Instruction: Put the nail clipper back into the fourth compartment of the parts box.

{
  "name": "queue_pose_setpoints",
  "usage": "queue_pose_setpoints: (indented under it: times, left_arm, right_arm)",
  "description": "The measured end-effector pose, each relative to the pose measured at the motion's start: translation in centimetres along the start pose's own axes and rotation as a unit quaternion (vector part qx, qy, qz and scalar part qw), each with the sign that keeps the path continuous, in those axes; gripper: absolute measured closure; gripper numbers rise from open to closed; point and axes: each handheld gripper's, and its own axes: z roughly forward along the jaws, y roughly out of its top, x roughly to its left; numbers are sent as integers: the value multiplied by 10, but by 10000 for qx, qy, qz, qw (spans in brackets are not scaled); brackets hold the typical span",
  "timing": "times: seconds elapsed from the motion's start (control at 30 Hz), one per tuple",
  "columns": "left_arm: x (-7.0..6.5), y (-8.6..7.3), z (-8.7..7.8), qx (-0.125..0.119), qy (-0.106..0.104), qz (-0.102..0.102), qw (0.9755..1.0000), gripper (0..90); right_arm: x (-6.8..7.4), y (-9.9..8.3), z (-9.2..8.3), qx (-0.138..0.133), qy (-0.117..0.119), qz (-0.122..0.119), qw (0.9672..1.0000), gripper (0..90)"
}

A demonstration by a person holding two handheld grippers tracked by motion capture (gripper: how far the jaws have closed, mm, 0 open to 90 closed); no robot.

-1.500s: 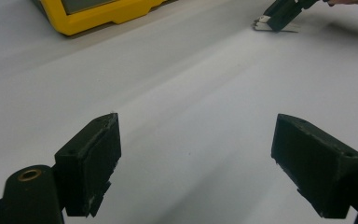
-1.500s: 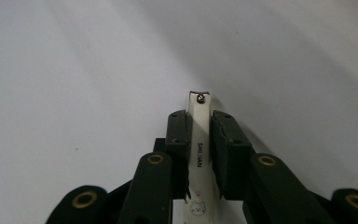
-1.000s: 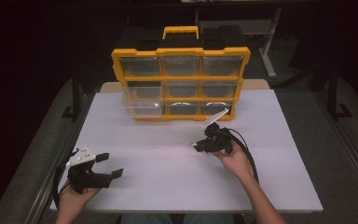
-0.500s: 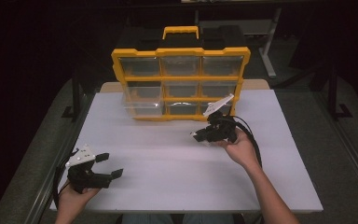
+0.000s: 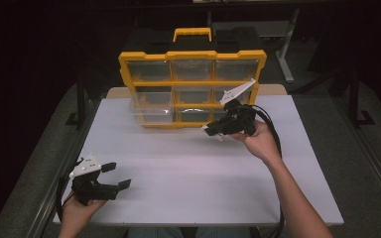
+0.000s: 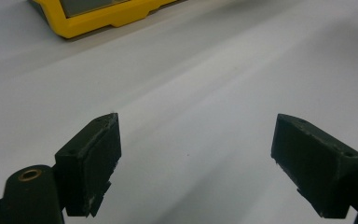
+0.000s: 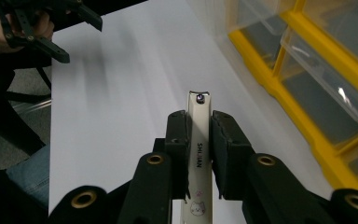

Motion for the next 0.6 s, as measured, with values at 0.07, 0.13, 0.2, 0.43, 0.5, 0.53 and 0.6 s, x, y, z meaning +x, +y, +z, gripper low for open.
queue_pose_setpoints:
  times: [0.07, 0.13, 0.2, 0.43, 0.5, 0.53, 0.6]
  left_arm:
    - [0, 0, 0, 5, -3, -2, 10000, 157]
    - [-1, 0, 0, 7, -13, -7, 10000, 157]
    - [-1, 1, 0, -4, -17, 3, 10000, 157]
    - [0, 0, -1, 5, -13, 15, 10000, 157]
    - [1, 0, -1, -14, -14, 18, 10000, 157]
    - [0, 0, -1, -17, -18, 12, 10000, 157]
    - [1, 1, -1, -12, -24, 42, 10000, 157]
  right_arm:
    - [1, 4, -2, 4, 8, -61, 10000, 759]
    - [2, 11, -6, -28, 79, -26, 10000, 759]
    - [-1, 20, -10, -47, 92, -74, 9999, 759]
    - [-3, 40, -18, -130, 104, -141, 9998, 759]
    - [-4, 47, -20, -152, 105, -216, 9996, 759]
    - [-4, 54, -23, -167, 97, -237, 9995, 759]
    - [-4, 57, -23, -178, 97, -268, 9994, 759]
